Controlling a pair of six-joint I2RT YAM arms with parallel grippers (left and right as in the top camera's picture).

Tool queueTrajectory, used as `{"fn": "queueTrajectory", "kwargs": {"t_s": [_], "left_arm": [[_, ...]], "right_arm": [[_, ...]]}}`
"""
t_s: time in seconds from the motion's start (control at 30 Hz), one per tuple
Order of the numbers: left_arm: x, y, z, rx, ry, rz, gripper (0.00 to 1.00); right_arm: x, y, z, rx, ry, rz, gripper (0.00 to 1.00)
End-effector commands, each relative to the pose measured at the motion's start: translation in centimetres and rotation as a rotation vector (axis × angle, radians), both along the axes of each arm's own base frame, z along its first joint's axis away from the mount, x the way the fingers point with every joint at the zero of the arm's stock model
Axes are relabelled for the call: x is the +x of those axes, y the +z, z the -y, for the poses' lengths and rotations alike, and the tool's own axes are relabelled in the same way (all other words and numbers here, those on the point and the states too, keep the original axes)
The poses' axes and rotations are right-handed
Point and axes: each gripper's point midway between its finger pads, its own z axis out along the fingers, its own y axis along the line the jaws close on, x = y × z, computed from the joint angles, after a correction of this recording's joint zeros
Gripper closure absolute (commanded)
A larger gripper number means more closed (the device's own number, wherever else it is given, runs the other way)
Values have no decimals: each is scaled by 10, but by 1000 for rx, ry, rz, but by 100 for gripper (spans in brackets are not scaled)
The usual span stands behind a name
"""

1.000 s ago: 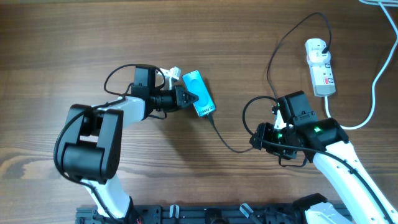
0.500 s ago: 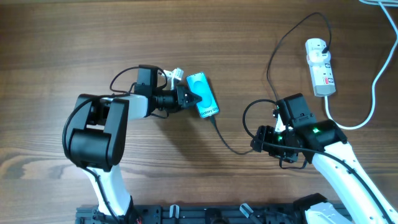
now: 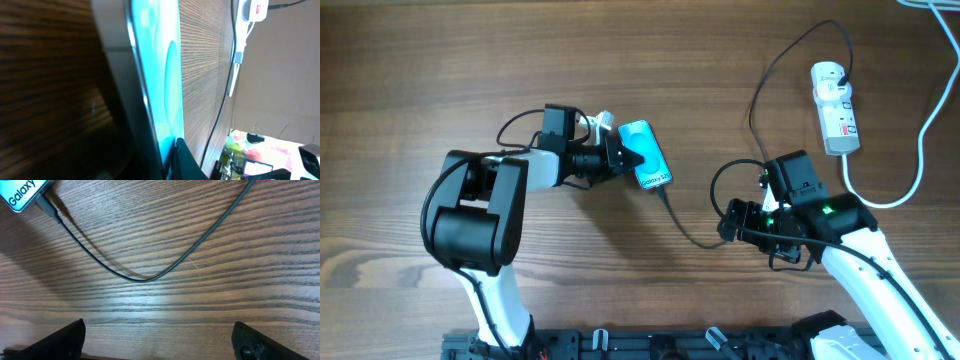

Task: Plug charger to phone and switch on socket

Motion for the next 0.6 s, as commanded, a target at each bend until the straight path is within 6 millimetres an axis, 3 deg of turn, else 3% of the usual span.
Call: {"fn": "queueTrajectory", "kwargs": {"t_s": [0.0,0.37,0.57], "left_arm": [[-10,-80,-48,366,107,-45,91],[-12,-80,-49,367,105,-50,81],[-18,-86,-54,403,110,-81,61]], "right_arm": [[0,-4,3,-18,-4,-2,6],[1,-3,3,-16,-5,3,4],[4,-3,2,-13,-5,13,0]]}}
